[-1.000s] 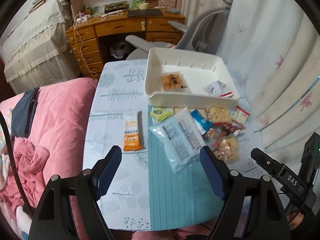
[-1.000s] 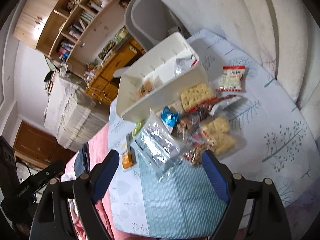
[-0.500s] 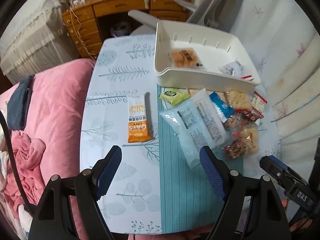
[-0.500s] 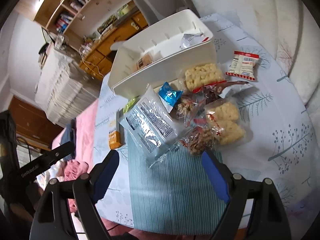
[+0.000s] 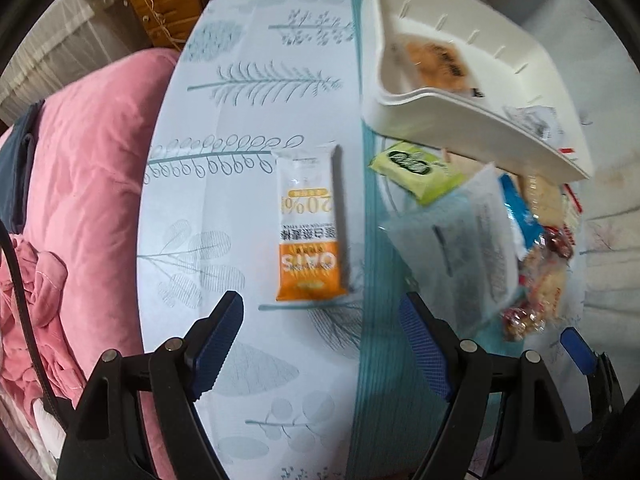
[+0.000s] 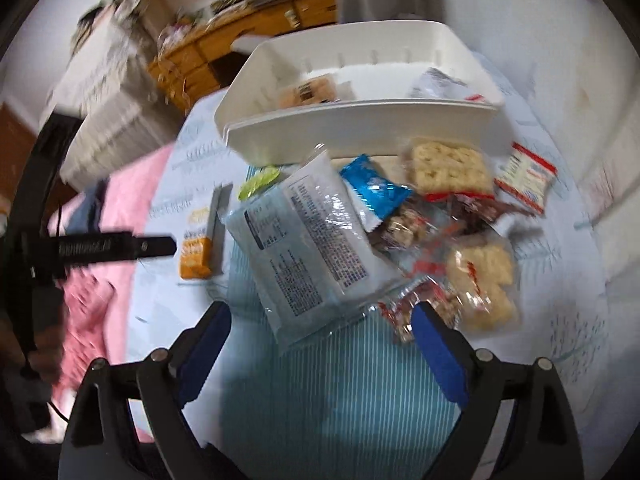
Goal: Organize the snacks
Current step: 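Withdraw both grippers from the tray back over the snacks, then grasp the OATS bar with the left gripper while the right grasps the clear printed bag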
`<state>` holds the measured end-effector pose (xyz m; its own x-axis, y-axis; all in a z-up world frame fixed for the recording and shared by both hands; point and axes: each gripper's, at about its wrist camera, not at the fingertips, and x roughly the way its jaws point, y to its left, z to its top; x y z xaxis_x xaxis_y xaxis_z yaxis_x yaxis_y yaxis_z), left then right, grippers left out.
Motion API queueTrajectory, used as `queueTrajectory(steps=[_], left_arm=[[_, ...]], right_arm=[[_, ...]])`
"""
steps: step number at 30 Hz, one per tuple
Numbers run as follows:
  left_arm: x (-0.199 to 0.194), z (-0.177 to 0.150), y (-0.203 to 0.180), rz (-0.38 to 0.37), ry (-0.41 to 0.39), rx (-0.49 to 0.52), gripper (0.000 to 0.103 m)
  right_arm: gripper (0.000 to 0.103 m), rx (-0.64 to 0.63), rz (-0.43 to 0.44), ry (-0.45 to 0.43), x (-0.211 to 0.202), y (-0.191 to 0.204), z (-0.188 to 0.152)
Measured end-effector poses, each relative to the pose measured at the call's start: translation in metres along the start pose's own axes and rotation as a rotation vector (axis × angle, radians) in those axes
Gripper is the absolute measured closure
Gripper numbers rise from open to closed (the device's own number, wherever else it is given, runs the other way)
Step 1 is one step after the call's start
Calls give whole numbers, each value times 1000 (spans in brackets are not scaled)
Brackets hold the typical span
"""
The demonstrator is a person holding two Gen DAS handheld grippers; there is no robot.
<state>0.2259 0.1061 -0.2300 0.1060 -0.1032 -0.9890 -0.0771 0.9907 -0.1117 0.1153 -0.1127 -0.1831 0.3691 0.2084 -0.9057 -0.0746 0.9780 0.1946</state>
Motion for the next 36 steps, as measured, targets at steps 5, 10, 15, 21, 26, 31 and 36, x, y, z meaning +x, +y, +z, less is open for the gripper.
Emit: queueTrajectory(steps=[5, 10, 15, 21, 26, 31, 36], left_arm=[[26, 19, 5, -9, 36, -2, 24], [49, 35, 4, -18, 51, 9, 24], [67, 46, 7, -30, 62, 9, 28], [80, 55, 10, -39, 71, -5, 46], [80, 63, 14, -45, 39, -4, 63], [81, 65, 20, -90, 38, -32, 65], [77, 59, 36, -126, 26, -44, 66]], right_arm=[[11, -90, -32, 31, 29, 19, 7], [11, -136, -73, 41, 56, 28, 14], [11, -185, -85, 77, 80, 35, 19], [2, -218, -91, 78, 96, 40, 25], [0, -271, -124, 59, 104, 49, 27], [0, -291, -150, 44, 111, 52, 35], [0, -279, -162, 62, 120, 56, 41]])
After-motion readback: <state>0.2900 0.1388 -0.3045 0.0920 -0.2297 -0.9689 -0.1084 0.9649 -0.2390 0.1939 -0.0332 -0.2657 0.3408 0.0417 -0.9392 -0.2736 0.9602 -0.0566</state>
